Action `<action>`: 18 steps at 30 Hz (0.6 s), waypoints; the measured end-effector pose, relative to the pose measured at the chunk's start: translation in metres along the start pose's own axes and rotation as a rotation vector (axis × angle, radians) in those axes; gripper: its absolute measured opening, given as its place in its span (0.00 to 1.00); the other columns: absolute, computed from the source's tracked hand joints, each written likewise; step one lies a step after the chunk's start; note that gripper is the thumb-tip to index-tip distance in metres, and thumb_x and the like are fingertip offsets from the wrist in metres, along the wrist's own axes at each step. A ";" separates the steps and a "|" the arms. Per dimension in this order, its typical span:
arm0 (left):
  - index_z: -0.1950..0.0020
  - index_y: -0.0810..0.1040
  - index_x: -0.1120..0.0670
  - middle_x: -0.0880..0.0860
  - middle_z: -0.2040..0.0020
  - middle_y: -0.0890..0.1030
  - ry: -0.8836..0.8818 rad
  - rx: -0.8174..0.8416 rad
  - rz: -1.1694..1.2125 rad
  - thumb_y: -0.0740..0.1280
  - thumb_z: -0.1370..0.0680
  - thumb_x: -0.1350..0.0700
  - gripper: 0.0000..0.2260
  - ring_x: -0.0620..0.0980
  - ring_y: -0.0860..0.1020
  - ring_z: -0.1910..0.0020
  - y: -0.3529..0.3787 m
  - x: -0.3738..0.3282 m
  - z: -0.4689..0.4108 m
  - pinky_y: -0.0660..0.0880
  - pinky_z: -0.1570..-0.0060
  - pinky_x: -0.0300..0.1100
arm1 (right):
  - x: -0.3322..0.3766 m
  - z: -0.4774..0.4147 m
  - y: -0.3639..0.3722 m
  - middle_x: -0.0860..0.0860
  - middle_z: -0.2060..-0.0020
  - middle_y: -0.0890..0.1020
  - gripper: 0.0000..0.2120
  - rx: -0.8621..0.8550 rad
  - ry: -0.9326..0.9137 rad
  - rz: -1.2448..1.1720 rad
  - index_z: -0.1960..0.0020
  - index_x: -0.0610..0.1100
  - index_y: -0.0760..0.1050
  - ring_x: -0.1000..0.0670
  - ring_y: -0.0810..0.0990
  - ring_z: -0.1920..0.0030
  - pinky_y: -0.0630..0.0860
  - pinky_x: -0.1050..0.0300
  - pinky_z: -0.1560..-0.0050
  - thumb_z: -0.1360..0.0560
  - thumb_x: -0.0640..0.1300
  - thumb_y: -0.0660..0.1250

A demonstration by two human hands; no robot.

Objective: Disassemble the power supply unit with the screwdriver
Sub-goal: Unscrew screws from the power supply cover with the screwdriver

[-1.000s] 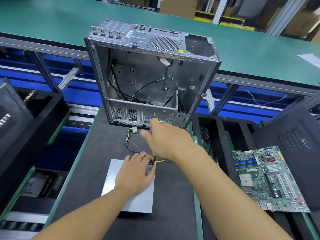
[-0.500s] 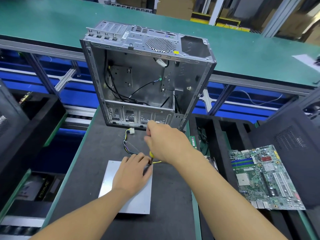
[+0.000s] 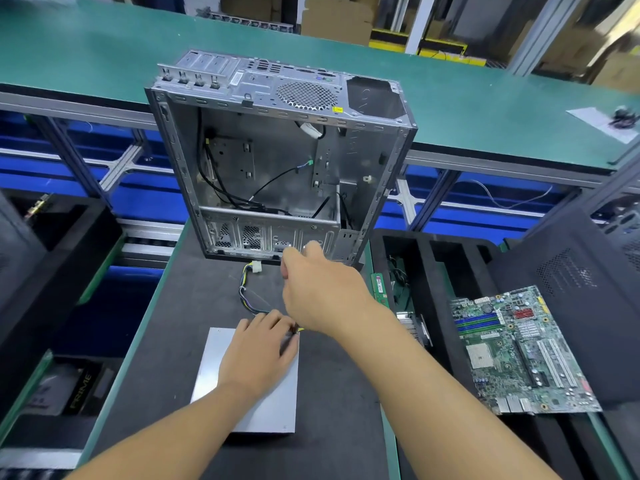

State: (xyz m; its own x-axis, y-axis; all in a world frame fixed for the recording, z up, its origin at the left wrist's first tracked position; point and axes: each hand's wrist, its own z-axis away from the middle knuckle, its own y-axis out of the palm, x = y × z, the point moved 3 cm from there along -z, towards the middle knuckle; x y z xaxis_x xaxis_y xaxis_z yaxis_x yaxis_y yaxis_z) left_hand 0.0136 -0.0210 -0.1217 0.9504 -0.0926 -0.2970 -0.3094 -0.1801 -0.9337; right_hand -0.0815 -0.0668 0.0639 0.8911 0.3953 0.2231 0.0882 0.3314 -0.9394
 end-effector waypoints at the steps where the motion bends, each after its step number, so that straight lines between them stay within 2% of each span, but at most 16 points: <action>1: 0.59 0.73 0.44 0.43 0.58 0.73 -0.003 0.011 -0.002 0.56 0.22 0.46 0.10 0.49 0.73 0.56 0.000 0.000 0.000 0.71 0.55 0.46 | 0.001 0.000 0.000 0.47 0.46 0.65 0.09 0.031 -0.005 -0.021 0.44 0.46 0.65 0.44 0.72 0.59 0.61 0.54 0.65 0.24 0.41 0.59; 3: 0.64 0.66 0.43 0.42 0.60 0.69 -0.009 0.008 0.010 0.59 0.22 0.47 0.10 0.50 0.72 0.58 -0.001 -0.001 0.000 0.71 0.55 0.47 | 0.002 0.001 0.000 0.47 0.44 0.63 0.12 0.063 -0.008 -0.040 0.42 0.46 0.65 0.43 0.70 0.49 0.64 0.52 0.58 0.25 0.43 0.61; 5: 0.63 0.60 0.42 0.42 0.61 0.65 -0.010 -0.008 0.035 0.60 0.22 0.48 0.12 0.50 0.70 0.60 -0.004 -0.002 0.000 0.71 0.56 0.47 | 0.002 0.002 0.001 0.48 0.45 0.63 0.12 0.049 0.007 -0.010 0.42 0.47 0.65 0.42 0.70 0.47 0.64 0.50 0.56 0.24 0.48 0.61; 8: 0.60 0.70 0.43 0.42 0.59 0.72 0.007 -0.010 0.032 0.56 0.22 0.47 0.08 0.49 0.72 0.58 -0.003 -0.002 0.000 0.70 0.57 0.46 | 0.000 0.002 0.002 0.47 0.46 0.68 0.14 -0.020 0.067 0.036 0.40 0.46 0.65 0.41 0.72 0.54 0.62 0.50 0.59 0.18 0.55 0.54; 10: 0.57 0.74 0.45 0.43 0.58 0.74 0.024 -0.031 0.027 0.55 0.23 0.46 0.10 0.49 0.72 0.59 -0.002 -0.002 0.001 0.70 0.58 0.46 | 0.000 0.000 0.002 0.46 0.46 0.71 0.11 -0.063 0.053 0.032 0.41 0.45 0.65 0.40 0.73 0.56 0.61 0.50 0.61 0.17 0.52 0.53; 13: 0.60 0.72 0.45 0.43 0.60 0.73 0.021 -0.045 0.029 0.55 0.24 0.47 0.09 0.50 0.71 0.60 -0.002 -0.001 0.001 0.70 0.59 0.46 | 0.001 -0.001 0.004 0.47 0.47 0.69 0.06 -0.053 0.007 -0.030 0.44 0.46 0.65 0.45 0.71 0.63 0.60 0.53 0.66 0.21 0.43 0.58; 16: 0.61 0.67 0.43 0.42 0.60 0.72 0.015 -0.020 0.050 0.55 0.23 0.47 0.07 0.50 0.72 0.59 -0.001 0.001 0.001 0.70 0.58 0.47 | 0.001 -0.002 0.005 0.49 0.48 0.65 0.10 -0.010 0.017 -0.104 0.46 0.48 0.64 0.44 0.69 0.53 0.65 0.51 0.59 0.26 0.45 0.61; 18: 0.60 0.71 0.43 0.42 0.59 0.73 0.036 -0.016 0.048 0.55 0.22 0.47 0.09 0.49 0.73 0.59 -0.002 0.001 0.000 0.69 0.59 0.46 | -0.001 -0.002 0.006 0.49 0.47 0.68 0.10 -0.043 0.041 -0.089 0.46 0.48 0.65 0.42 0.70 0.52 0.67 0.50 0.57 0.25 0.48 0.62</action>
State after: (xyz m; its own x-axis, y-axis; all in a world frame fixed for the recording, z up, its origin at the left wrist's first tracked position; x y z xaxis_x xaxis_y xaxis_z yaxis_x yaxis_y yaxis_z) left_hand 0.0147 -0.0203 -0.1203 0.9326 -0.1366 -0.3340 -0.3556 -0.1904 -0.9151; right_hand -0.0814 -0.0671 0.0572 0.8962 0.3305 0.2960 0.1857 0.3265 -0.9268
